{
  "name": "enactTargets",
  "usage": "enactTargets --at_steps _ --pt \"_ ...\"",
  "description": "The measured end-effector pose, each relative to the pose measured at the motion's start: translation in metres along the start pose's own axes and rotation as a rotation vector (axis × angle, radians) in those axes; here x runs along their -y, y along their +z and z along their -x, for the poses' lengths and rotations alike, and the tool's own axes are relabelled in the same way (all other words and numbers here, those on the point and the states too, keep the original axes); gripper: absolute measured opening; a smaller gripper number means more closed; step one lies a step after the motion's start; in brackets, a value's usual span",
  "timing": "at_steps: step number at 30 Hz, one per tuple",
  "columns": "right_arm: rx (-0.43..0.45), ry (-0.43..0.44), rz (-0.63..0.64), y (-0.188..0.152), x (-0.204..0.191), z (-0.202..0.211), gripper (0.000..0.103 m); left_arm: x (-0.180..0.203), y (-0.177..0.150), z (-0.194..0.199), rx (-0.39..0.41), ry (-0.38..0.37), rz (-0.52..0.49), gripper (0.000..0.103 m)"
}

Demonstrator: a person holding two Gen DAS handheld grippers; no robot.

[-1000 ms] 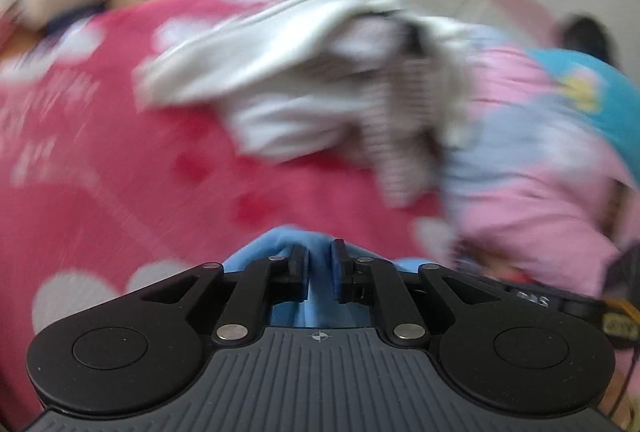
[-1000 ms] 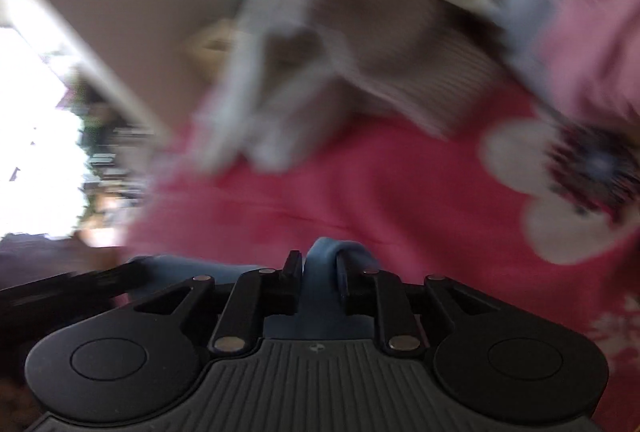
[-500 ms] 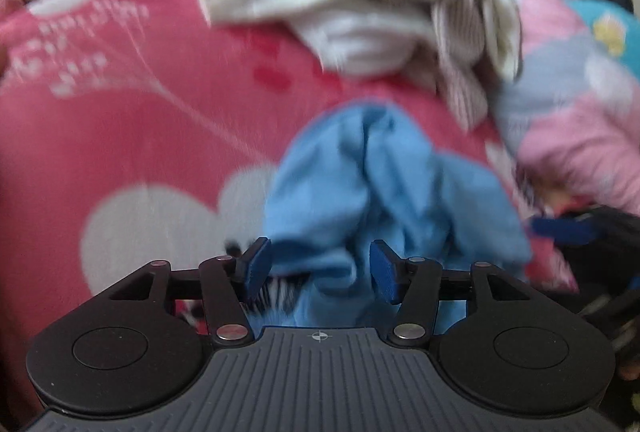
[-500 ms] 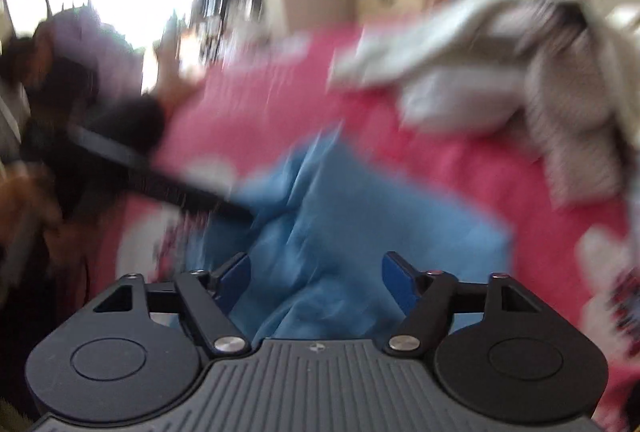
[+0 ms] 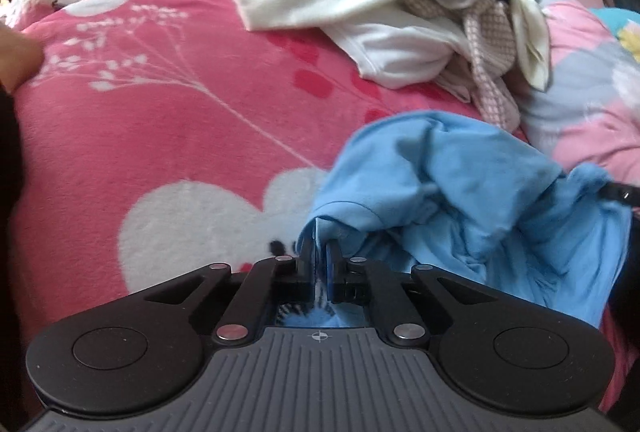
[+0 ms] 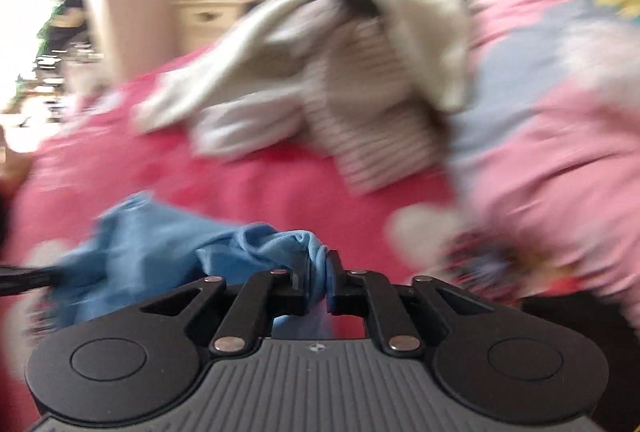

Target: Fold clothes

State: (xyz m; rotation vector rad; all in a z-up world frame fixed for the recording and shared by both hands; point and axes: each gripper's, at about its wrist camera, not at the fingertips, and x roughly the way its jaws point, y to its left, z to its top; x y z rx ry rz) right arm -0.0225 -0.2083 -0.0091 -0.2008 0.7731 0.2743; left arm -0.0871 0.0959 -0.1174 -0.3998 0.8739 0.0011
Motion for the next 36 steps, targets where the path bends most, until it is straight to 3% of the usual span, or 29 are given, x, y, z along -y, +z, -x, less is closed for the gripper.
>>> enactTargets --at_steps 2,3,4,6,7,10,12,14,16,18,19,20,27,31,36 --pt "0.043 -0.024 0.004 0.007 0.004 0.009 0.04 -0.001 0.0 0.003 -0.007 -0.008 0.0 0.005" --pt "0.081 0.011 0.016 0.003 0.004 0.022 0.045 0.0 -0.001 0.006 -0.013 -0.017 -0.011 0.011" --pt "0.117 0.054 0.054 0.001 -0.005 0.031 0.046 0.001 -0.001 0.008 -0.019 -0.026 -0.022 0.025" --pt "0.162 0.165 0.158 -0.006 -0.026 0.044 0.056 0.005 -0.004 0.011 -0.032 -0.039 -0.052 0.042" --pt "0.175 0.23 0.223 -0.01 -0.038 0.049 0.058 0.008 -0.006 0.01 -0.041 -0.047 -0.07 0.044" --pt "0.138 0.406 0.432 -0.027 -0.084 0.044 0.058 0.016 -0.011 0.001 -0.083 -0.064 -0.126 0.046" --pt "0.086 0.47 0.548 -0.042 -0.115 0.028 0.058 0.023 -0.015 -0.009 -0.123 -0.056 -0.17 0.046" --pt "0.028 0.504 0.611 -0.053 -0.137 0.007 0.058 0.026 -0.018 -0.013 -0.127 -0.048 -0.199 0.046" --pt "-0.02 0.484 0.654 -0.057 -0.148 -0.017 0.05 0.027 -0.019 -0.014 -0.125 -0.044 -0.217 0.045" --pt "-0.068 0.465 0.622 -0.052 -0.143 -0.034 0.03 0.024 -0.019 -0.014 -0.12 -0.046 -0.206 0.045" --pt "-0.089 0.457 0.602 -0.048 -0.139 -0.041 0.012 0.022 -0.018 -0.013 -0.118 -0.045 -0.196 0.045" --pt "-0.079 0.461 0.555 -0.039 -0.131 -0.041 0.009 0.02 -0.018 -0.013 -0.116 -0.045 -0.187 0.045" --pt "0.11 0.378 0.148 0.039 -0.046 -0.034 0.009 0.026 -0.013 -0.018 -0.104 -0.055 -0.171 0.046" --pt "0.15 0.34 -0.036 0.072 0.001 -0.048 0.009 0.036 -0.012 -0.023 -0.09 -0.058 -0.181 0.047" --pt "0.163 0.283 -0.161 0.099 0.038 -0.084 0.009 0.042 -0.016 -0.025 -0.092 -0.043 -0.203 0.054"
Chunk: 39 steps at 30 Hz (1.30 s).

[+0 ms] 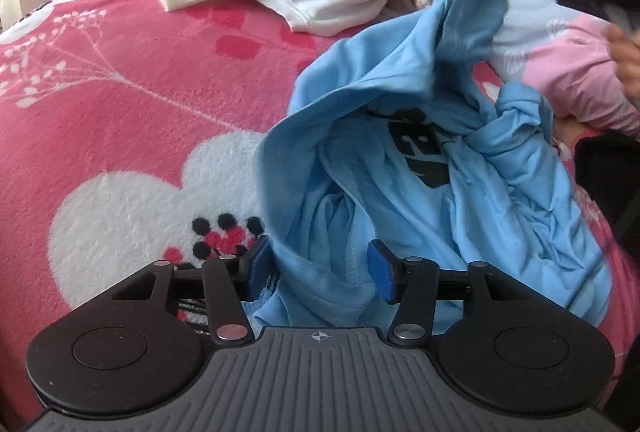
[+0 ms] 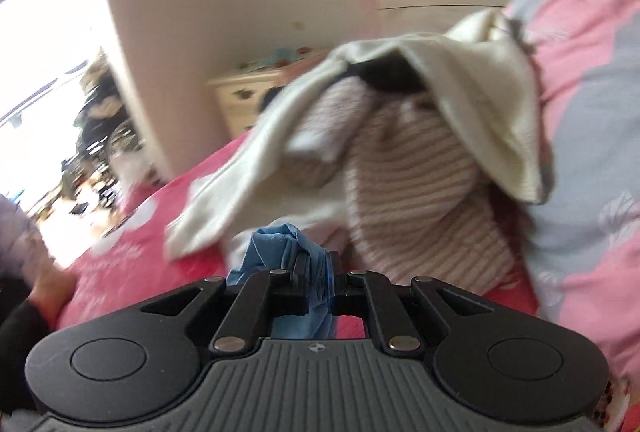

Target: Fold clothes

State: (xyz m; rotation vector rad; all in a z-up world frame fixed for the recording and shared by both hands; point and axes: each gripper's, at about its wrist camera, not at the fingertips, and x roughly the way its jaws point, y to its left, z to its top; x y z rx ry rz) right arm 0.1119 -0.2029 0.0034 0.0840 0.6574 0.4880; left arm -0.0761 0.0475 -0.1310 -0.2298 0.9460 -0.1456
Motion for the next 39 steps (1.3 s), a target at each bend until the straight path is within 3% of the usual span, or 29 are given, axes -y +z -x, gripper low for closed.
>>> enactTargets --at_steps 3,5,8,13,18,21,22,24,26,28,30,36,39 --pt "0.036 -0.08 -0.022 0.011 0.025 -0.011 0.01 0.003 -0.002 0.0 0.005 0.013 -0.01 0.055" --pt "0.028 -0.118 -0.02 0.013 0.039 -0.02 0.016 0.005 -0.002 -0.001 0.012 0.028 -0.031 0.055" --pt "0.03 -0.168 0.061 0.003 0.043 -0.019 0.057 0.009 -0.002 -0.003 0.019 0.044 -0.076 0.038" --pt "0.072 -0.098 0.161 -0.01 0.024 0.019 0.059 -0.004 0.008 0.006 0.085 0.048 -0.009 0.006" --pt "0.065 0.05 0.342 -0.017 -0.017 0.039 0.059 -0.028 0.031 0.03 0.213 0.088 0.072 0.004" --pt "0.009 0.124 0.416 -0.025 -0.039 0.029 0.06 -0.055 0.047 0.031 0.215 0.103 0.173 0.01" --pt "-0.012 0.132 0.441 -0.029 -0.044 0.024 0.06 -0.061 0.048 0.029 0.2 0.096 0.204 0.022" --pt "-0.053 0.143 0.487 -0.039 -0.053 0.015 0.06 -0.068 0.046 0.028 0.178 0.087 0.248 0.037" --pt "-0.088 0.163 0.522 -0.049 -0.059 0.009 0.06 -0.069 0.039 0.032 0.169 0.073 0.257 0.045" --pt "-0.122 0.189 0.568 -0.054 -0.062 0.004 0.062 -0.066 0.031 0.038 0.164 0.054 0.247 0.061" --pt "-0.162 0.214 0.623 -0.059 -0.065 -0.002 0.068 -0.063 0.027 0.039 0.148 0.04 0.224 0.067" --pt "-0.227 0.241 0.801 -0.073 -0.071 -0.004 0.075 -0.047 0.024 0.037 0.106 0.014 0.116 0.074" --pt "-0.226 0.243 0.874 -0.08 -0.073 -0.005 0.076 -0.043 0.024 0.028 0.091 0.054 0.076 0.078"
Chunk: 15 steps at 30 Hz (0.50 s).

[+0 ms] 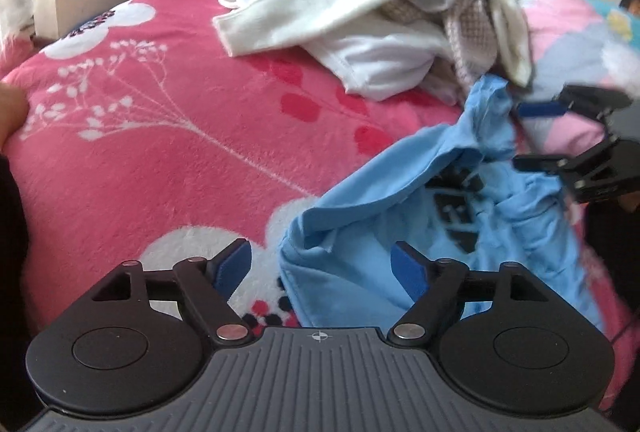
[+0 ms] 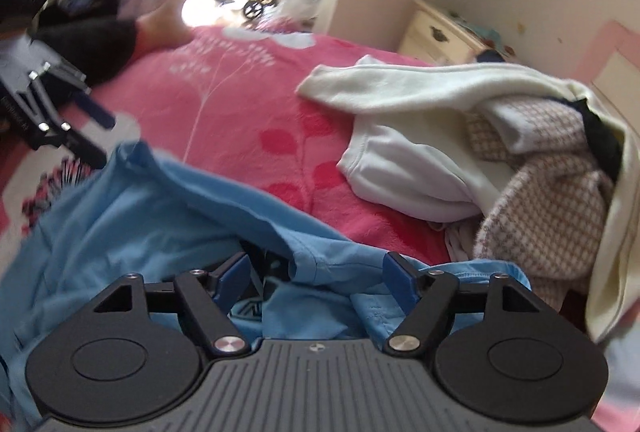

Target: Fold clothes

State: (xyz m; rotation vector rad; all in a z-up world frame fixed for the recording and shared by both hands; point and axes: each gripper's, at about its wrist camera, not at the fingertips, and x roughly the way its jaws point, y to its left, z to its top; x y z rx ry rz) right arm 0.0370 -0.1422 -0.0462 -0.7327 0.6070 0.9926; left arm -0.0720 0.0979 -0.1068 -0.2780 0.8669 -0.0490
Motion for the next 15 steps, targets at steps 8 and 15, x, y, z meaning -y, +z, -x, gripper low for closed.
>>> enactTargets --at_steps 8,15 --pt "0.008 0.001 0.042 -0.006 -0.01 -0.005 0.077 0.016 -0.009 -0.029 -0.044 0.129 -0.148 0.072" --pt "0.012 -0.02 0.023 -0.011 -0.006 0.003 0.077 0.022 -0.012 -0.036 -0.021 0.157 -0.194 0.052"
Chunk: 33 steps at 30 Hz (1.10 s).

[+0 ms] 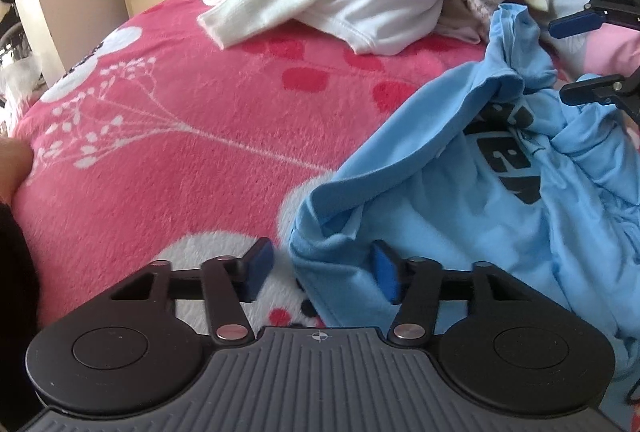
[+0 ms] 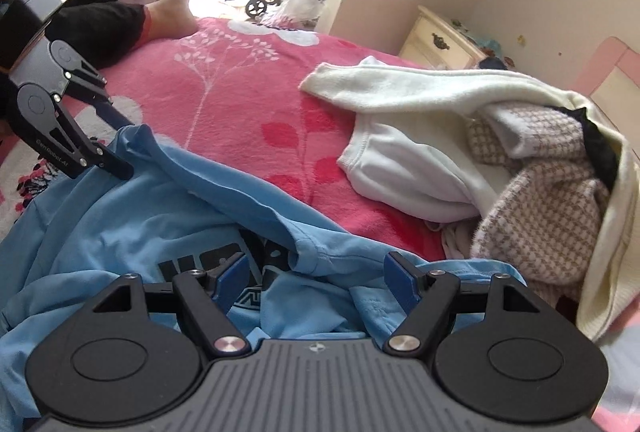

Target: Fold clothes

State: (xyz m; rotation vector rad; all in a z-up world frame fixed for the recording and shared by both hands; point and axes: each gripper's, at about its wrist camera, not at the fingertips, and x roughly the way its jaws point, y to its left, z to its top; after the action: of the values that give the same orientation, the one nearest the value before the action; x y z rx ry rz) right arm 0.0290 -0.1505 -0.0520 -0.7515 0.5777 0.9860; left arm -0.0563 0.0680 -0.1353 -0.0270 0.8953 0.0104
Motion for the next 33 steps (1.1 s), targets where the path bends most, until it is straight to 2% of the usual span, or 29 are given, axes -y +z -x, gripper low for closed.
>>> enactTargets --at_steps 3,8,9,10,13,15,22,25,27,28,29,30,33 --pt "0.003 -0.01 -0.019 -0.001 0.002 0.005 0.077 0.0 0.001 0.0 0.008 0.0 0.007 0.047" --pt "0.018 -0.02 -0.056 -0.002 0.004 0.012 0.077 0.001 0.001 0.0 0.017 0.004 0.018 0.047" --pt "0.021 -0.024 -0.054 -0.001 0.004 0.012 0.077 0.002 0.001 0.0 0.023 0.005 0.02 0.044" --pt "0.025 -0.028 -0.05 -0.001 0.003 0.012 0.077 0.002 0.0 0.0 0.028 0.006 0.023 0.036" --pt "0.051 -0.028 0.016 0.0 -0.005 0.011 0.075 0.002 0.0 0.001 0.035 -0.005 0.042 0.023" --pt "0.048 -0.02 0.092 0.001 -0.009 0.004 0.072 0.001 0.001 0.002 0.037 -0.01 0.052 0.019" --pt "-0.028 -0.004 0.237 0.007 -0.006 -0.038 0.062 0.0 0.0 0.0 0.032 -0.004 0.049 0.019" --pt "-0.058 0.018 0.305 0.005 -0.009 -0.054 0.05 0.0 0.0 -0.001 0.028 -0.004 0.059 0.019" --pt "-0.06 0.005 0.335 0.003 -0.01 -0.06 0.033 -0.001 0.0 -0.001 0.029 -0.004 0.06 0.019" --pt "-0.058 0.0 0.324 0.005 -0.009 -0.061 0.028 -0.001 0.0 -0.001 0.03 -0.004 0.06 0.019" --pt "-0.049 0.003 0.301 0.006 -0.006 -0.061 0.018 -0.001 0.0 0.0 0.031 -0.004 0.06 0.019" --pt "-0.038 0.002 0.278 0.008 -0.003 -0.061 0.014 -0.001 -0.001 0.0 0.033 -0.004 0.059 0.019" --pt "-0.008 0.004 0.234 0.012 0.002 -0.059 0.013 0.0 0.0 0.0 0.036 -0.001 0.058 0.019"
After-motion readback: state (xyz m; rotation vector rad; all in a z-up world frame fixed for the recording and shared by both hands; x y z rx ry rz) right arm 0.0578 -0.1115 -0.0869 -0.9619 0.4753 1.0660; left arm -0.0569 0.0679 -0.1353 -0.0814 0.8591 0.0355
